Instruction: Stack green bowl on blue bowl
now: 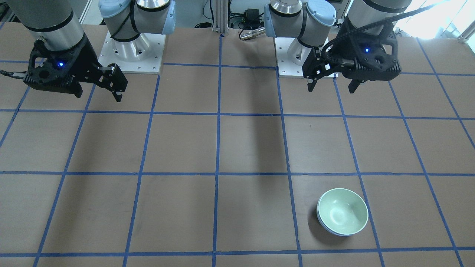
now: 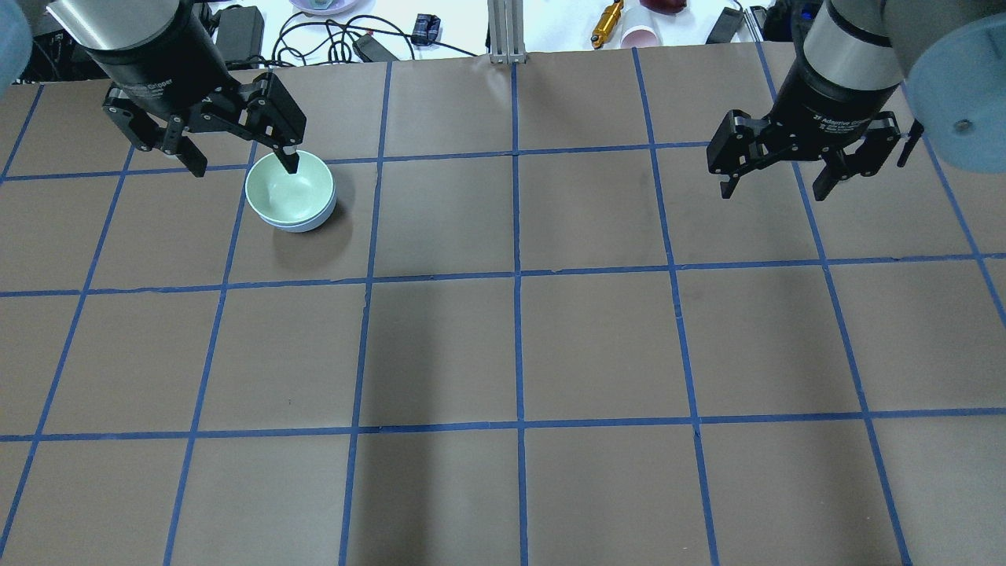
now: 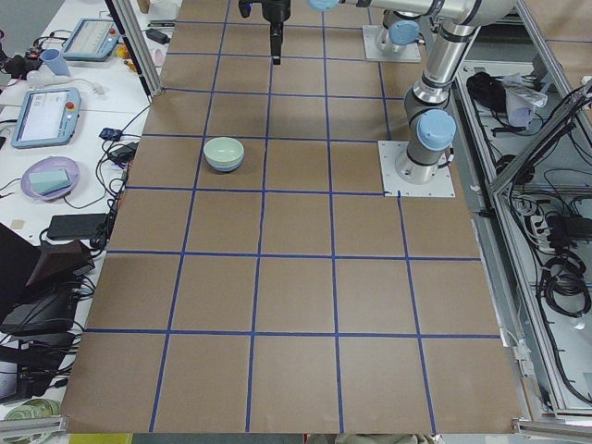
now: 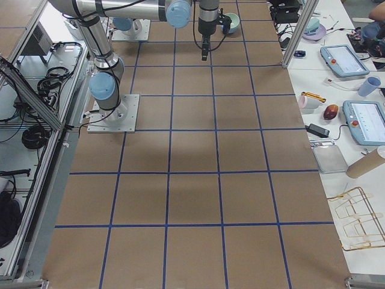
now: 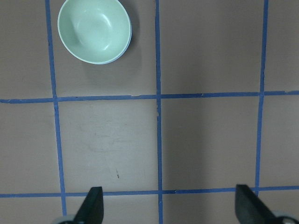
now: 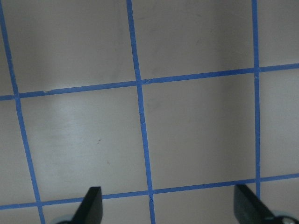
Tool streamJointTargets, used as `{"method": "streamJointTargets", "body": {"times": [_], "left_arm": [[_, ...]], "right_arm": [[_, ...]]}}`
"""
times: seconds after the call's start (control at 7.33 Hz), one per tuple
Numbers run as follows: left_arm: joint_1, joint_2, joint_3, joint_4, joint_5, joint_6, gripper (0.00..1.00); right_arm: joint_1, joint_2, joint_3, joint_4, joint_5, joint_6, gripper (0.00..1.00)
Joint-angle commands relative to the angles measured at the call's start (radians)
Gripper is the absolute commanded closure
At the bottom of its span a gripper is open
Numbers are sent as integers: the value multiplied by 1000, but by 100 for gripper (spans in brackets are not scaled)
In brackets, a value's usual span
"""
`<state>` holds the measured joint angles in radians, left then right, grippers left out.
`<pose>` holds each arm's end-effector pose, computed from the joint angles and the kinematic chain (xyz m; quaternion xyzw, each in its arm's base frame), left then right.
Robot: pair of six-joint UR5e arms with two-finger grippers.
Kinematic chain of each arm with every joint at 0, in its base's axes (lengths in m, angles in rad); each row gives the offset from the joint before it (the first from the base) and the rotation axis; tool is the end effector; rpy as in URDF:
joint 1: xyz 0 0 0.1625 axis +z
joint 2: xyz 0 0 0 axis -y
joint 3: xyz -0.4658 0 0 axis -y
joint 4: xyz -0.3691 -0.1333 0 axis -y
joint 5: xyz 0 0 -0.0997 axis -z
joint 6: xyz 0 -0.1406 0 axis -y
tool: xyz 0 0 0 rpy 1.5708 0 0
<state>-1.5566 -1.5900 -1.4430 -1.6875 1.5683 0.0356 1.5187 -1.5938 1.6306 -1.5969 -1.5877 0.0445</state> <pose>-0.1269 -0.4763 0.5268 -0.0107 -0.9999 -0.0040 0.0013 0.1070 -0.4625 0.4730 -0.0482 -0.9988 -0.0054 0.0084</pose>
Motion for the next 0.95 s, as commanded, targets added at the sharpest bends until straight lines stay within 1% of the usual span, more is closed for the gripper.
{"method": "streamJointTargets", "body": {"times": [0.0, 0.82], "left_arm": [[0, 1, -2, -6, 6, 1, 0], [-2, 7, 0, -4, 7, -8, 0]], "right_arm": [[0, 0, 0, 0, 0, 0, 0], [0, 0, 0, 0, 0, 0, 0]]}}
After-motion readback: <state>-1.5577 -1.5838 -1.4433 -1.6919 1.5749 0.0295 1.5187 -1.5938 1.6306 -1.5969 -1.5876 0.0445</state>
